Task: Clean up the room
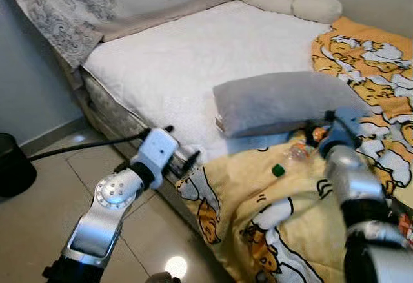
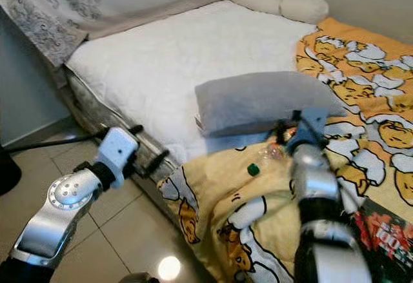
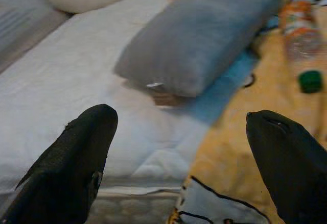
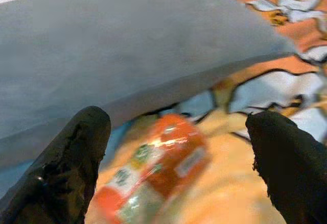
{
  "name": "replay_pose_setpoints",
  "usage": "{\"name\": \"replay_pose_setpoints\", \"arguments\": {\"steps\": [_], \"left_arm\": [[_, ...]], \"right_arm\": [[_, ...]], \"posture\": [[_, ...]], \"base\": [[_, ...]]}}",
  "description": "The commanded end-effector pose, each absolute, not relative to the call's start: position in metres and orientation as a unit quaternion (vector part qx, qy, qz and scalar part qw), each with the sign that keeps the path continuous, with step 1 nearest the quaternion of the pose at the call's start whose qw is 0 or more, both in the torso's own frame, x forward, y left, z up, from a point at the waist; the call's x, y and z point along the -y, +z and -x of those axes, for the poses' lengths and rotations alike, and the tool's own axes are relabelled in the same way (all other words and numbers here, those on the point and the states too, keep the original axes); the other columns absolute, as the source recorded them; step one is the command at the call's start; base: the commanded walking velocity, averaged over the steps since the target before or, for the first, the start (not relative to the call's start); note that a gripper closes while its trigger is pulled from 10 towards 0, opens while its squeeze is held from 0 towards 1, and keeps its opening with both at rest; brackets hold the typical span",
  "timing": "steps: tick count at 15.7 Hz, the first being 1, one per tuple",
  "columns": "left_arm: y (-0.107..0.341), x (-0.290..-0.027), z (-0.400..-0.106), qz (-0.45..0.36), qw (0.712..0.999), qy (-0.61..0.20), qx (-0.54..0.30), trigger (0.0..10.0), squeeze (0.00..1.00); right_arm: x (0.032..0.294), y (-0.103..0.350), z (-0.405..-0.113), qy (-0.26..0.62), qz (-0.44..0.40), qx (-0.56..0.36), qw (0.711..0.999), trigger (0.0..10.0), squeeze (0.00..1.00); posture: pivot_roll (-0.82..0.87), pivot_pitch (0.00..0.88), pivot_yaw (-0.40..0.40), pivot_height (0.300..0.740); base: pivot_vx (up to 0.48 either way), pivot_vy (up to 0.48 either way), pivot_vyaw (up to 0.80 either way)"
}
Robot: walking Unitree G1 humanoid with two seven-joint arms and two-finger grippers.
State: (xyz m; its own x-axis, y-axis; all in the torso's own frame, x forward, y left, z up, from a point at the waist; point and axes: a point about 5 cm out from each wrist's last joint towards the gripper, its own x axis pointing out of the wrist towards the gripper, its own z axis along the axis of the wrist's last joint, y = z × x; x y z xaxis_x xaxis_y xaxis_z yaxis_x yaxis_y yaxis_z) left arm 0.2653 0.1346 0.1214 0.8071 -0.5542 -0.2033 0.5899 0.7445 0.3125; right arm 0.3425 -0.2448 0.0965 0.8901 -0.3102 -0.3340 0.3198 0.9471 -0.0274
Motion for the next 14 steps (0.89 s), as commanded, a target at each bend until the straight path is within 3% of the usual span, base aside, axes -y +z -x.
{"name": "replay_pose_setpoints", "arguments": {"steps": [1, 2, 3, 4, 5, 7, 12, 14], "left_arm": [[0.124, -0.132, -0.262, -0.197, 0.924, -0.324, -0.05, 10.0, 0.69], [0.126, -0.131, -0.26, -0.2, 0.92, -0.333, -0.051, 10.0, 0.58], [0.126, -0.129, -0.257, -0.195, 0.917, -0.345, -0.054, 10.0, 0.32], [0.125, -0.126, -0.254, -0.196, 0.911, -0.359, -0.057, 10.0, 0.0], [0.124, -0.123, -0.251, -0.197, 0.906, -0.369, -0.063, 10.0, 0.0], [0.122, -0.12, -0.248, -0.201, 0.901, -0.378, -0.069, 10.0, 0.0], [0.121, -0.116, -0.243, -0.198, 0.896, -0.389, -0.081, 10.0, 0.0], [0.121, -0.117, -0.244, -0.198, 0.897, -0.386, -0.082, 10.0, 0.0]], "right_arm": [[0.246, 0.097, -0.347, -0.166, -0.016, -0.182, 0.969, 10.0, 1.0], [0.247, 0.097, -0.351, -0.17, -0.008, -0.201, 0.965, 10.0, 1.0], [0.245, 0.097, -0.355, -0.164, -0.001, -0.219, 0.962, 10.0, 1.0], [0.244, 0.096, -0.357, -0.159, -0.002, -0.236, 0.959, 10.0, 0.88], [0.239, 0.094, -0.359, -0.142, -0.03, -0.241, 0.96, 10.0, 0.0], [0.231, 0.086, -0.359, -0.123, -0.073, -0.268, 0.953, 10.0, 0.0], [0.239, 0.061, -0.342, -0.187, -0.013, -0.34, 0.922, 10.0, 0.0], [0.238, 0.055, -0.338, -0.188, -0.026, -0.352, 0.917, 10.0, 0.0]], "posture": [[0.05, 0.0, -0.032, 0.74], [0.05, 0.0, -0.034, 0.74], [0.05, 0.0, -0.035, 0.74], [0.04, 0.0, -0.034, 0.74], [0.03, 0.0, -0.032, 0.74], [0.03, 0.004, -0.035, 0.74], [0.03, 0.0, -0.045, 0.74], [0.03, 0.0, -0.047, 0.74]], "base": [[0.0, 0.0, 0.0], [0.0, 0.0, 0.0], [0.0, 0.0, 0.0], [0.0, 0.0, 0.0], [0.0, 0.0, 0.0], [0.0, 0.0, 0.0], [0.0, 0.0, 0.0], [0.0, 0.0, 0.0]]}}
